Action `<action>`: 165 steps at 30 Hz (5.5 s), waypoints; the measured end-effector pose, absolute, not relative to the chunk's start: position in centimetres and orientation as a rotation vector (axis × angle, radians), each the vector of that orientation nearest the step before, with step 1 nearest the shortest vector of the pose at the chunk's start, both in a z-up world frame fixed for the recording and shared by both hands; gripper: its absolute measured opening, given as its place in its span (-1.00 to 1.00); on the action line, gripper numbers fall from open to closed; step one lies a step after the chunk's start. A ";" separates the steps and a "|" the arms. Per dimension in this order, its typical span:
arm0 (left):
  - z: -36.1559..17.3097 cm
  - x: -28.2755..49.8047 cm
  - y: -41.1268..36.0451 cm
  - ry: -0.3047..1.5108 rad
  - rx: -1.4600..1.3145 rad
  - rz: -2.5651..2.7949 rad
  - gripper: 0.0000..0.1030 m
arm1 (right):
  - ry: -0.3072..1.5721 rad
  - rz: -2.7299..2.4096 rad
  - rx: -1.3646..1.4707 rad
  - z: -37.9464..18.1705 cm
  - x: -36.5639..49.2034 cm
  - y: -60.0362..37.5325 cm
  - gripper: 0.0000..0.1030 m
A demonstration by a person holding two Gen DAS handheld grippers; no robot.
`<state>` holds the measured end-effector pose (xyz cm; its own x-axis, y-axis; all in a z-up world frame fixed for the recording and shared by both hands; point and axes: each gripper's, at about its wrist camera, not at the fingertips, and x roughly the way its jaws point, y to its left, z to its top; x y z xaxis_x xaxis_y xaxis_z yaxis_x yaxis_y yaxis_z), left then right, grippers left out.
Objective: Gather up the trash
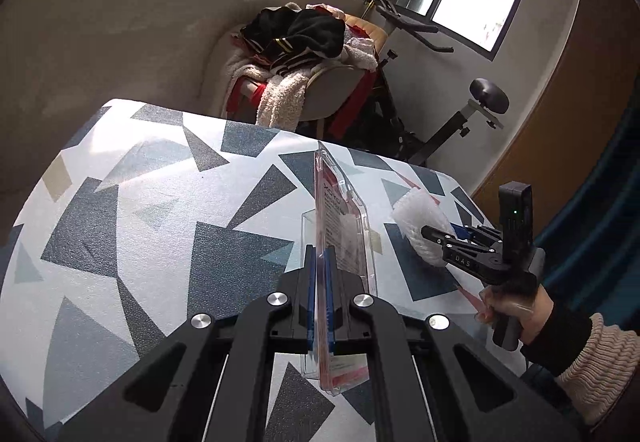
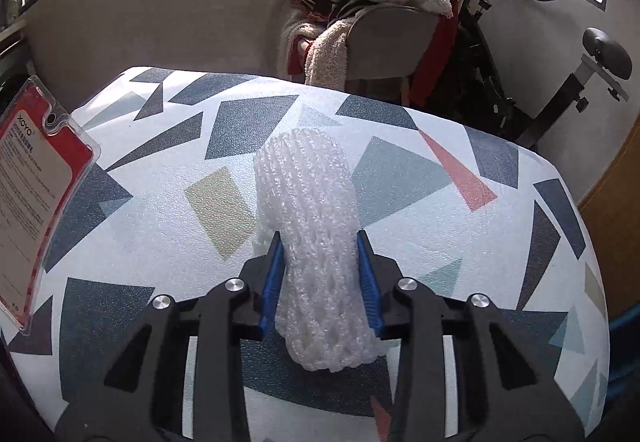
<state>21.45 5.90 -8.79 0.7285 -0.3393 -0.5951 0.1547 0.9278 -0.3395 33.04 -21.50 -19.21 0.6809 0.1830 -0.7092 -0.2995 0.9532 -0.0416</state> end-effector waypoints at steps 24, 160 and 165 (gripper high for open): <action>-7.9 6.0 5.1 0.747 -0.223 -0.372 -0.92 | 0.641 0.298 0.075 -14.4 9.8 -21.5 -0.29; 5.7 -1.2 1.2 0.398 0.045 -0.130 0.88 | 0.424 0.209 -0.075 -0.1 1.8 -20.1 0.89; 5.1 -1.1 1.4 0.410 0.036 -0.131 0.88 | 0.439 0.207 -0.074 -0.5 1.8 -20.1 0.88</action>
<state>-1.05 1.42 5.14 0.9087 -0.1197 -0.4000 0.1344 0.9909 0.0088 1.82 -20.07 -0.47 0.8845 0.1830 -0.4292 -0.2150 0.9762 -0.0268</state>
